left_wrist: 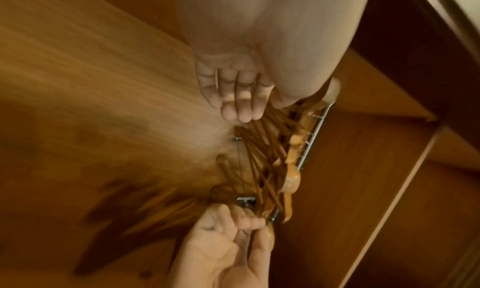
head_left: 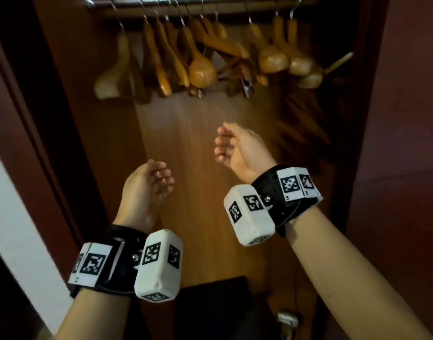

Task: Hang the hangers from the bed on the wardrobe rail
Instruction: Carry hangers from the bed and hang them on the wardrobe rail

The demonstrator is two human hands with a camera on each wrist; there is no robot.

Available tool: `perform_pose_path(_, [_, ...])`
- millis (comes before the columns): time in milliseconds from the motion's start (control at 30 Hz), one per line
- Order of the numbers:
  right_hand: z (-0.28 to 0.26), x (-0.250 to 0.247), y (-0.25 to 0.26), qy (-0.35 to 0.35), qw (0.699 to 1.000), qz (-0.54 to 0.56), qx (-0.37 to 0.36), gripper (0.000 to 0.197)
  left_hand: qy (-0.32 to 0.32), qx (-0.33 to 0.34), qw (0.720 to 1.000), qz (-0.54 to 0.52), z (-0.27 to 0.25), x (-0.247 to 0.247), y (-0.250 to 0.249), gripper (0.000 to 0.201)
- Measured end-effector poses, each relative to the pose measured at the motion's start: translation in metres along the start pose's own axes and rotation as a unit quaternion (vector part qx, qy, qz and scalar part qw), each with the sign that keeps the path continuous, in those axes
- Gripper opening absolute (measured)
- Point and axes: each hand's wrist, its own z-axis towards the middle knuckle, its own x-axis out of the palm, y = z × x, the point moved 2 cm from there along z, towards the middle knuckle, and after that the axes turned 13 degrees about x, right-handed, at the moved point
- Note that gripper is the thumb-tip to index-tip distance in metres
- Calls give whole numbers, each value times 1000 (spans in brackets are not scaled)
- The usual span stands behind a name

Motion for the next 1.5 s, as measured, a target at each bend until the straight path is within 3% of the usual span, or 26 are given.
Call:
perform_pose_path(267, [-95,-130,-10,-122,992,-9,-40,25,112,-66,991,-18,-80,94,67,26])
perform_pose_path(467, [-177,-234,19,-232,970,19,-72,25,204,-109,970,-70,-147,199,84,25])
perform_pose_path(833, [-401,-417,108,-422,894,9,-148,19,356,-199,904,-129,-358,433,95,27])
perform_pose_path(1133, [-598,-525,148,-605,766,28,-215,13,517,-265,798,-161,-539,584,89,27])
perform_pose_path(1500, [-774,-612,172,-785,585,14,-204,11,664,-327,639,-207,-745,730,75,25])
